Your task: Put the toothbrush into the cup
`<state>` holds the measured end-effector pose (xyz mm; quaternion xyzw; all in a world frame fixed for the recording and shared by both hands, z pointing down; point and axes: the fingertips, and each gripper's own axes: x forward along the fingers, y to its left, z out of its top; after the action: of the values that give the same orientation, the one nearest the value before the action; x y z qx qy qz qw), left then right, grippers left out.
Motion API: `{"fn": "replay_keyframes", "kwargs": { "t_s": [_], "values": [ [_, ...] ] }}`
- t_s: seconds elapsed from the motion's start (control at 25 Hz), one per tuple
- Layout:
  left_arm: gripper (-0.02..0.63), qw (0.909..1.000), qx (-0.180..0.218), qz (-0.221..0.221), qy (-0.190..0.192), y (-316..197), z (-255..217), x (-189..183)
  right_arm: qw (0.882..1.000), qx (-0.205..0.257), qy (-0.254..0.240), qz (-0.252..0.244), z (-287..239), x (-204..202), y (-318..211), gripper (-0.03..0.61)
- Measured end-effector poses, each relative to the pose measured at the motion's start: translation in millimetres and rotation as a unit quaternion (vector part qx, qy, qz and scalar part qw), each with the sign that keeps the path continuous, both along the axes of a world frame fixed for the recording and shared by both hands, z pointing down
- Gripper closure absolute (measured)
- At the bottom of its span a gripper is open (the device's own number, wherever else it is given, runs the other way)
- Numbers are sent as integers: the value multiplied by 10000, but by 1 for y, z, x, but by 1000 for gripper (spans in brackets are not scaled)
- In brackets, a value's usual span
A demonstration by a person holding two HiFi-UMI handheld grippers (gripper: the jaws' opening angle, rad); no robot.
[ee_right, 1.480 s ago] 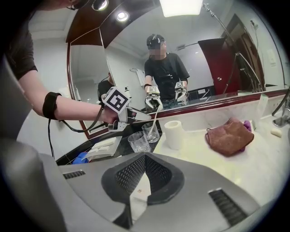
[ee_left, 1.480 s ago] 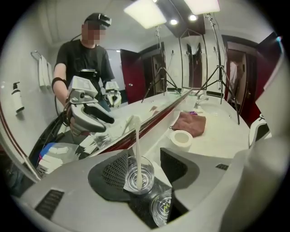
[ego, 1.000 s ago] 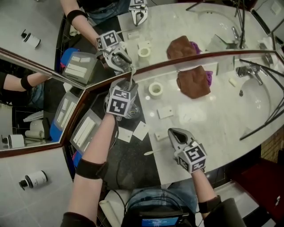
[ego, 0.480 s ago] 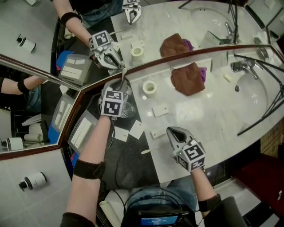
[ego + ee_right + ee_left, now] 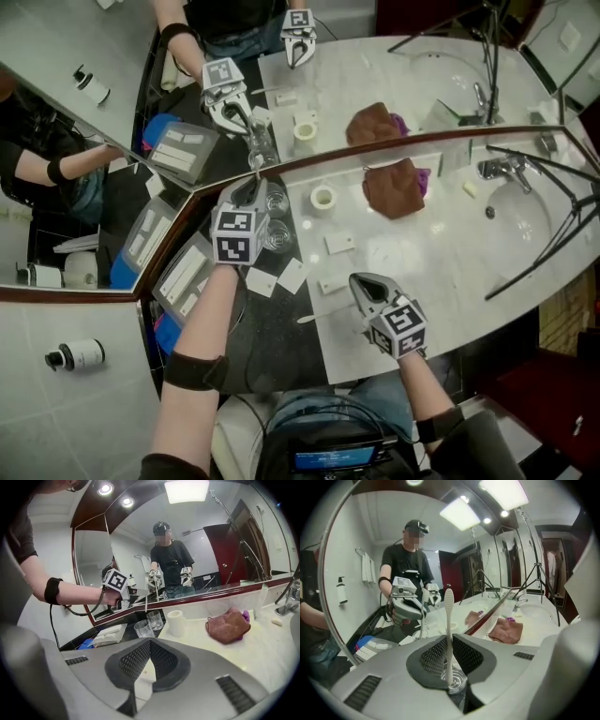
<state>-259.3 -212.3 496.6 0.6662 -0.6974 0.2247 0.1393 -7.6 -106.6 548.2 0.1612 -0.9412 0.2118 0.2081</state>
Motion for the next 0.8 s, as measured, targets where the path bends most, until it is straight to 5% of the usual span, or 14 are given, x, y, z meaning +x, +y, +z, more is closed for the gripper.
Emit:
{"fn": "replay_keyframes", "kwargs": {
  "t_s": [0.52,0.8],
  "values": [
    [569,9866,1214,-975,496,116,-113,26,9965,446,-96,-705,-51,9,13,566],
    [569,9915,900,-912,229,170,-106,53,9966,374,-137,-723,-57,19,17,566]
  ]
}}
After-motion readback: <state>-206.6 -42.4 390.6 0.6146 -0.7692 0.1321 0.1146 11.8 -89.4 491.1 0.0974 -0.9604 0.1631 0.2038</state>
